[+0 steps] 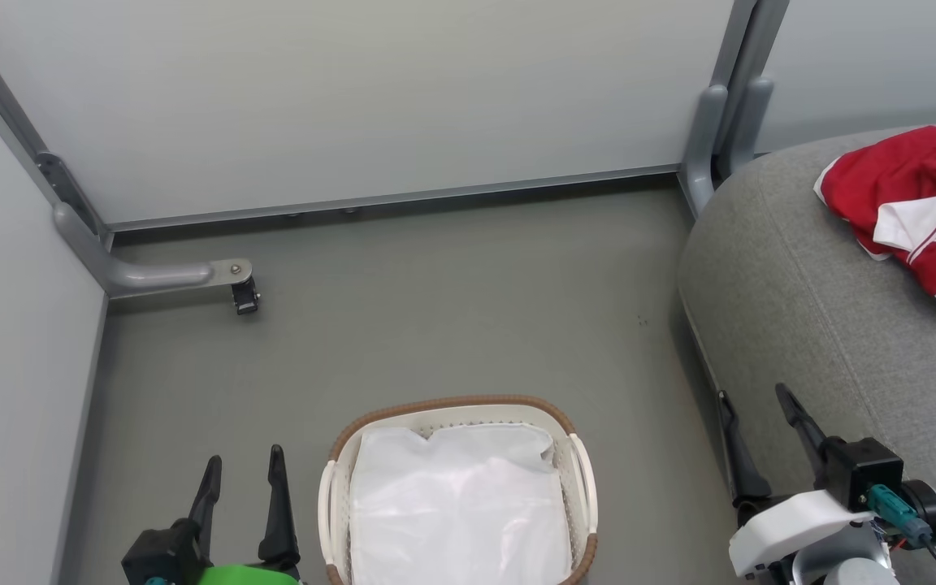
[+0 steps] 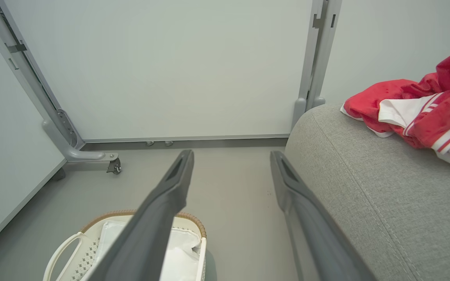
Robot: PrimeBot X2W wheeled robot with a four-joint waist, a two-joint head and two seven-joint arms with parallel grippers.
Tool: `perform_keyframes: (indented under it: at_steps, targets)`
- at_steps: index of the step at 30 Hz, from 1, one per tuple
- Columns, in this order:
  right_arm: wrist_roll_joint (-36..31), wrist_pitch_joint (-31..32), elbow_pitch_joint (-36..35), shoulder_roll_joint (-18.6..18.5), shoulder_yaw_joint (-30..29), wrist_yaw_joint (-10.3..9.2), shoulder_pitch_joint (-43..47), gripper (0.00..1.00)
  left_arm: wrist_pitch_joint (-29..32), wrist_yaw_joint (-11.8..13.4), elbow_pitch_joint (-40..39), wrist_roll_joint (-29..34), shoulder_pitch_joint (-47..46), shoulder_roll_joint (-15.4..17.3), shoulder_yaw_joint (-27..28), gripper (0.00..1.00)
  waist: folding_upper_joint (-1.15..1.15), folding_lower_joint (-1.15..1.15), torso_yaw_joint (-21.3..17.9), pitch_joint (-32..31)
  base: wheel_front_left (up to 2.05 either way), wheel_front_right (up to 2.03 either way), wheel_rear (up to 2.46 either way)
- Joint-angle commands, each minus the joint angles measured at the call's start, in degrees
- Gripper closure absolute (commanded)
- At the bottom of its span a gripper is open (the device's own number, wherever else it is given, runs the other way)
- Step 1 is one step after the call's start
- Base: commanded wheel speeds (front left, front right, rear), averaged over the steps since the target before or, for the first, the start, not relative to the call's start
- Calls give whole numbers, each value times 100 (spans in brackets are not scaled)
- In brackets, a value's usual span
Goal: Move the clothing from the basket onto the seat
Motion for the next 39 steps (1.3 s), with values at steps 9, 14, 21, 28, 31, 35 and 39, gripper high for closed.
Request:
perform_keyframes:
  at_steps: [9,14,21,28,31,35,39]
  targets:
    - [25,-28,78,-23,80,-8,68,0,-2,-89,10,68,111,-11,17,0,0,0,45,-92,0,0,0]
    - [-7,-28,77,-23,94,-8,58,0,-2,-68,-20,49,127,-11,-2,0,0,0,52,-89,0,0,0]
    - [6,-28,73,-23,102,-8,31,0,-2,-79,-48,-37,130,-11,-27,0,0,0,60,-82,0,0,0]
    - [300,83,196,26,89,0,40,100,61,-90,101,-263,22,-20,10,100,0,0,60,-81,0,0,0]
    - [662,175,184,24,50,0,20,100,146,-115,101,-591,-26,-8,61,100,0,0,59,-82,0,0,0]
    - [1099,287,167,22,2,-1,-4,100,248,-148,111,-986,-93,7,122,100,0,0,58,-84,0,0,0]
    - [1514,394,151,19,-43,-1,-28,100,346,-179,121,-1360,-159,19,179,100,0,0,56,-85,0,0,0]
